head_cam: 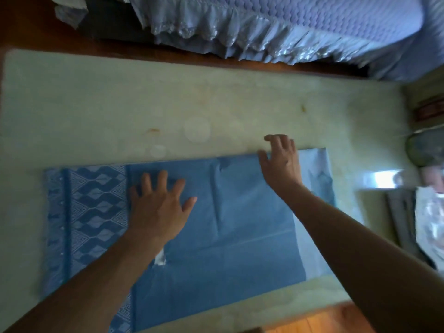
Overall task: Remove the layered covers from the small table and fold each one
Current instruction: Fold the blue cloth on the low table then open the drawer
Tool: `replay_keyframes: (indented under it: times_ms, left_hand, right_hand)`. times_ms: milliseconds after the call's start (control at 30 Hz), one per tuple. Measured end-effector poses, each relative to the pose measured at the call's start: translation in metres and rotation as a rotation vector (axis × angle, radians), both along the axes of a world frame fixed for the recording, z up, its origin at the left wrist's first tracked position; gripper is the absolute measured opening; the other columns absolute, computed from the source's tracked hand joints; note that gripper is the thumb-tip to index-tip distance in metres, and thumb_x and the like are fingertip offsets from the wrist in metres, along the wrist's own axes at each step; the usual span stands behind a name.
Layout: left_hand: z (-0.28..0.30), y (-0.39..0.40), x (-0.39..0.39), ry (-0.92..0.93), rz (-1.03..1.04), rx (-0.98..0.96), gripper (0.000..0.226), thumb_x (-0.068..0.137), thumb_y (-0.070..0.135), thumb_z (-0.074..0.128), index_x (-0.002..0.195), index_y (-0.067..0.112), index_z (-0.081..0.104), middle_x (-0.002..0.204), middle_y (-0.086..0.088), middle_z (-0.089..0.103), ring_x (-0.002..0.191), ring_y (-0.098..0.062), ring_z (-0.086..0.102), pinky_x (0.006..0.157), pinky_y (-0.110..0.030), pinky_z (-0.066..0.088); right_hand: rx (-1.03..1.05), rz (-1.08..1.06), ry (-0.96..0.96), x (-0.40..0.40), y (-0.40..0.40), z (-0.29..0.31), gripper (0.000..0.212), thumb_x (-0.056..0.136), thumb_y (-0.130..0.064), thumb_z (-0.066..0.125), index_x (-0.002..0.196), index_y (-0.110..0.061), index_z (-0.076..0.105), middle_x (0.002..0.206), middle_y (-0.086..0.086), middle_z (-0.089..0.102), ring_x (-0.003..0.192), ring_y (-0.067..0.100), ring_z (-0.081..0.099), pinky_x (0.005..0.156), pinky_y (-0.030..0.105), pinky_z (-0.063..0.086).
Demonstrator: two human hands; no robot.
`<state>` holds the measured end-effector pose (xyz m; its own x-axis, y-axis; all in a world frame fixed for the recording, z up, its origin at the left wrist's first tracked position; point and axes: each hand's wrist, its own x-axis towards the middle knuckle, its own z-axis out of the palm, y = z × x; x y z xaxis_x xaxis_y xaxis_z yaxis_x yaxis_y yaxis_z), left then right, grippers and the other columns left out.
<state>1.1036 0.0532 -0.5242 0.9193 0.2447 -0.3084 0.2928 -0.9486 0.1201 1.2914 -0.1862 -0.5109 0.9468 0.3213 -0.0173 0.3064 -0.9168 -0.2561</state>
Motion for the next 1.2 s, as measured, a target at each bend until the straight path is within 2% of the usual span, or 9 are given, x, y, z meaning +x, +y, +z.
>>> replay_keyframes:
  times_ms: [100,233,300,433,533,667,800,1100,1200]
  left_hand:
    - [0.006,-0.022,0.009,0.147,0.068,0.021,0.057,0.088,0.065,0.054,0.129,0.025,0.05,0.143,-0.016,0.038,0.123,-0.046,0.04,0.093,-0.057,0.044]
    - [0.022,-0.072,0.026,0.097,0.069,0.018,0.052,0.075,0.033,0.078,0.116,0.008,0.059,0.131,-0.025,0.048,0.121,-0.048,0.045,0.091,-0.058,0.044]
    - [0.024,-0.107,0.031,0.033,0.074,-0.06,0.048,0.076,0.025,0.076,0.118,0.006,0.062,0.128,-0.021,0.053,0.114,-0.045,0.05,0.084,-0.056,0.047]
    - [0.016,-0.145,0.05,0.072,0.205,-0.123,0.064,0.089,0.029,0.067,0.147,0.012,0.045,0.15,-0.02,0.042,0.124,-0.05,0.045,0.096,-0.061,0.044]
    - [0.014,-0.151,0.067,0.151,0.21,-0.032,0.065,0.091,0.032,0.065,0.149,0.013,0.042,0.153,-0.023,0.036,0.129,-0.051,0.041,0.101,-0.06,0.043]
    - [0.02,-0.16,0.079,0.252,0.263,0.008,0.063,0.093,0.04,0.06,0.149,0.017,0.039,0.149,-0.022,0.038,0.13,-0.048,0.044,0.104,-0.057,0.043]
    - [0.025,-0.163,0.073,0.315,0.248,0.016,0.07,0.095,0.039,0.056,0.157,0.02,0.029,0.16,-0.019,0.027,0.137,-0.045,0.039,0.112,-0.053,0.037]
    - [0.024,-0.159,0.076,0.304,0.253,-0.007,0.07,0.094,0.036,0.057,0.157,0.019,0.031,0.16,-0.019,0.028,0.138,-0.044,0.037,0.114,-0.051,0.033]
    - [0.027,-0.159,0.079,0.336,0.263,-0.02,0.071,0.095,0.039,0.056,0.158,0.024,0.027,0.164,-0.013,0.02,0.142,-0.041,0.032,0.114,-0.054,0.033]
  right_hand:
    - [0.013,-0.433,0.005,-0.013,-0.109,0.01,0.037,0.087,-0.012,0.062,0.122,-0.002,0.058,0.12,0.025,0.056,0.111,0.045,0.05,0.097,0.048,0.039]
    - [0.065,-0.752,0.314,-0.061,-0.227,0.013,0.037,0.094,-0.029,0.057,0.124,-0.009,0.059,0.112,0.014,0.063,0.103,0.036,0.06,0.084,0.038,0.044]
    - [0.116,-0.738,0.467,-0.091,-0.256,0.012,0.033,0.095,-0.031,0.063,0.122,-0.013,0.062,0.1,0.007,0.068,0.095,0.032,0.064,0.077,0.035,0.045]
    - [0.226,-0.687,0.525,-0.132,-0.283,0.009,0.022,0.093,-0.039,0.067,0.107,-0.023,0.064,0.087,-0.002,0.067,0.08,0.022,0.064,0.07,0.037,0.052]
    - [0.249,-0.693,0.568,-0.133,-0.292,0.001,0.013,0.09,-0.039,0.069,0.09,-0.028,0.062,0.084,-0.002,0.065,0.076,0.019,0.062,0.064,0.03,0.043]
    - [0.214,-0.718,0.633,-0.13,-0.297,-0.001,0.023,0.087,-0.039,0.072,0.083,-0.018,0.065,0.076,-0.004,0.062,0.068,0.015,0.056,0.053,0.026,0.033]
    - [0.222,-0.757,0.724,-0.134,-0.304,0.005,0.023,0.085,-0.042,0.074,0.085,-0.019,0.069,0.075,-0.007,0.064,0.071,0.015,0.058,0.064,0.028,0.039]
    - [0.101,-0.743,0.903,-0.135,-0.318,0.017,0.033,0.084,-0.053,0.07,0.076,-0.021,0.072,0.073,-0.001,0.068,0.071,0.018,0.063,0.058,0.027,0.044]
    - [0.259,-0.699,0.904,-0.13,-0.318,0.026,0.015,0.088,-0.039,0.073,0.081,-0.026,0.073,0.075,-0.005,0.07,0.071,0.014,0.062,0.059,0.025,0.044]
